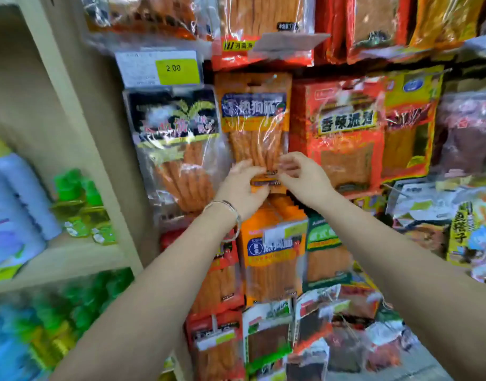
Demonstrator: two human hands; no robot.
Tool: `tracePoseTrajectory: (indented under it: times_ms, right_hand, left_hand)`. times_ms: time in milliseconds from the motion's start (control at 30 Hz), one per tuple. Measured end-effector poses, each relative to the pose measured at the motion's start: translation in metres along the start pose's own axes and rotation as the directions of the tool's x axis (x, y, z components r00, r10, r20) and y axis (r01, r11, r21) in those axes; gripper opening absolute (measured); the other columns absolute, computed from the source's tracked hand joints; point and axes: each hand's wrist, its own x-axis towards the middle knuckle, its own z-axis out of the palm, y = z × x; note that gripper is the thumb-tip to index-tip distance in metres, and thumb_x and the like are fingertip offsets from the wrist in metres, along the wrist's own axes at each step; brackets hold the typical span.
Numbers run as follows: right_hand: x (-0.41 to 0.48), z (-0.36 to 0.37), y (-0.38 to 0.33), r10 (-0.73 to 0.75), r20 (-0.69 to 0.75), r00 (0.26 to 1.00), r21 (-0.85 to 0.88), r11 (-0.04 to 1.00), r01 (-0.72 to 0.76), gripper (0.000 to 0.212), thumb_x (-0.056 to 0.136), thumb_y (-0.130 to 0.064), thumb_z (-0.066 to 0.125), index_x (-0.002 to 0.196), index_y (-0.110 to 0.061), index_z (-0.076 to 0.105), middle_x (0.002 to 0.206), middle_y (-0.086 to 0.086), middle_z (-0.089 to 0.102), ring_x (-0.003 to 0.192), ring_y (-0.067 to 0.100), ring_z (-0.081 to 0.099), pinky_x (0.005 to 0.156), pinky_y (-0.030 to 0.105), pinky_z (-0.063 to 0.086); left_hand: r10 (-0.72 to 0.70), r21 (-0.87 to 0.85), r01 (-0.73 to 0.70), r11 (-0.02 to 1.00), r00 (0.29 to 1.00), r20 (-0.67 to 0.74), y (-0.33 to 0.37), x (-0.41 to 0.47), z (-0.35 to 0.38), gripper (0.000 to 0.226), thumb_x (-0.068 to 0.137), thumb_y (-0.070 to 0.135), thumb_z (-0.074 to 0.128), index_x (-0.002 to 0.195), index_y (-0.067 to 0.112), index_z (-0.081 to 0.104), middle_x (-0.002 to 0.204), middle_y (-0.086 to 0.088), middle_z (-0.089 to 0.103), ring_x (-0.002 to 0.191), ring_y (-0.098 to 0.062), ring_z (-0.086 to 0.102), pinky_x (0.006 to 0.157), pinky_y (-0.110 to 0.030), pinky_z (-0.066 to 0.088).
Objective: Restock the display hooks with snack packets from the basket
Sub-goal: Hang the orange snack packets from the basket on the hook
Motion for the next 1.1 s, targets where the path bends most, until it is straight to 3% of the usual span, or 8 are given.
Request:
tracePoseTrajectory:
  times_ms: [167, 267, 367, 433, 533, 700, 800, 1100]
  right_hand:
    - [-0.113, 0.029, 0.012, 0.126, 0.058, 0.990, 0.228, 0.964, -0.136, 0.023, 0.085, -0.001, 0.061, 0.106, -0.011, 0.060, 0.084, -0.015, 0.052, 0.077, 0.004, 0.052, 0.070, 0.004, 0.039]
    - [-0.193, 0.058, 0.021, 0.217, 0.244, 0.945, 0.246, 0.929, -0.277, 0.025, 0.086, 0.002, 0.060, 0.110, -0.003, 0.059, 0.082, -0.005, 0.054, 0.077, 0.008, 0.052, 0.079, 0.016, 0.041]
    - [-0.276, 0.090, 0.025, 0.293, 0.457, 0.840, 0.204, 0.885, -0.420, 0.026, 0.087, 0.001, 0.060, 0.113, 0.001, 0.057, 0.091, 0.006, 0.056, 0.085, 0.016, 0.052, 0.080, 0.025, 0.043]
    - [-0.329, 0.111, 0.021, 0.344, 0.547, 0.763, 0.162, 0.851, -0.499, 0.025, 0.087, 0.004, 0.058, 0.111, 0.002, 0.057, 0.090, 0.009, 0.055, 0.080, 0.016, 0.051, 0.069, 0.014, 0.040]
    - [-0.401, 0.142, 0.012, 0.372, 0.688, 0.623, 0.049, 0.833, -0.551, 0.025, 0.085, 0.012, 0.053, 0.110, 0.006, 0.056, 0.076, 0.004, 0.051, 0.062, 0.009, 0.044, 0.056, 0.007, 0.033]
    - [-0.489, 0.191, -0.007, 0.375, 0.876, 0.302, -0.193, 0.849, -0.493, 0.027, 0.087, 0.001, 0.056, 0.113, -0.005, 0.054, 0.091, 0.006, 0.054, 0.074, 0.015, 0.052, 0.074, 0.024, 0.040]
    - [-0.514, 0.226, -0.030, 0.350, 0.920, 0.177, -0.259, 0.881, -0.395, 0.029, 0.091, -0.014, 0.057, 0.119, -0.012, 0.052, 0.099, -0.001, 0.055, 0.088, 0.014, 0.054, 0.074, 0.023, 0.039]
    - [-0.516, 0.361, -0.127, 0.306, 0.937, 0.168, -0.219, 0.889, -0.402, 0.021, 0.092, -0.020, 0.057, 0.111, -0.027, 0.053, 0.088, -0.014, 0.059, 0.082, 0.002, 0.058, 0.072, 0.017, 0.045]
  left_hand:
    - [-0.142, -0.236, 0.118, 0.964, 0.986, -0.087, -0.026, -0.136, 0.034, 0.021, 0.085, 0.003, 0.062, 0.105, 0.004, 0.067, 0.102, -0.007, 0.061, 0.088, -0.015, 0.057, 0.079, -0.006, 0.039]
    - [-0.428, -0.285, 0.415, 0.864, 0.904, 0.018, -0.056, -0.238, 0.063, 0.021, 0.086, -0.002, 0.061, 0.106, 0.002, 0.065, 0.094, -0.003, 0.059, 0.086, -0.015, 0.055, 0.070, -0.005, 0.039]
    - [-0.715, -0.273, 0.722, 0.635, 0.684, 0.145, -0.082, -0.346, 0.086, 0.023, 0.089, 0.000, 0.057, 0.110, 0.003, 0.063, 0.101, -0.010, 0.062, 0.093, -0.023, 0.057, 0.074, -0.015, 0.046]
    - [-0.829, -0.239, 0.830, 0.504, 0.543, 0.137, -0.088, -0.414, 0.093, 0.012, 0.089, 0.001, 0.057, 0.095, 0.000, 0.067, 0.095, -0.016, 0.067, 0.095, -0.029, 0.059, 0.078, -0.021, 0.045]
    - [-0.933, -0.245, 0.920, 0.305, 0.340, 0.116, -0.095, -0.501, 0.091, 0.016, 0.089, -0.001, 0.056, 0.102, -0.004, 0.065, 0.095, -0.023, 0.064, 0.086, -0.027, 0.054, 0.061, -0.019, 0.036]
    - [-0.994, -0.271, 0.962, 0.017, 0.044, 0.096, -0.117, -0.600, 0.071, 0.022, 0.088, 0.007, 0.060, 0.109, 0.001, 0.065, 0.105, -0.024, 0.066, 0.097, -0.031, 0.061, 0.077, -0.026, 0.046]
    - [-0.993, -0.271, 0.961, -0.050, -0.018, 0.120, -0.138, -0.636, 0.052, 0.020, 0.089, 0.010, 0.056, 0.106, 0.009, 0.066, 0.106, -0.017, 0.066, 0.101, -0.031, 0.060, 0.087, -0.032, 0.044]
    - [-0.969, -0.175, 0.983, -0.045, 0.000, 0.246, -0.259, -0.683, -0.039, 0.025, 0.090, 0.022, 0.052, 0.113, 0.023, 0.062, 0.101, 0.005, 0.060, 0.090, -0.012, 0.054, 0.079, -0.020, 0.039]
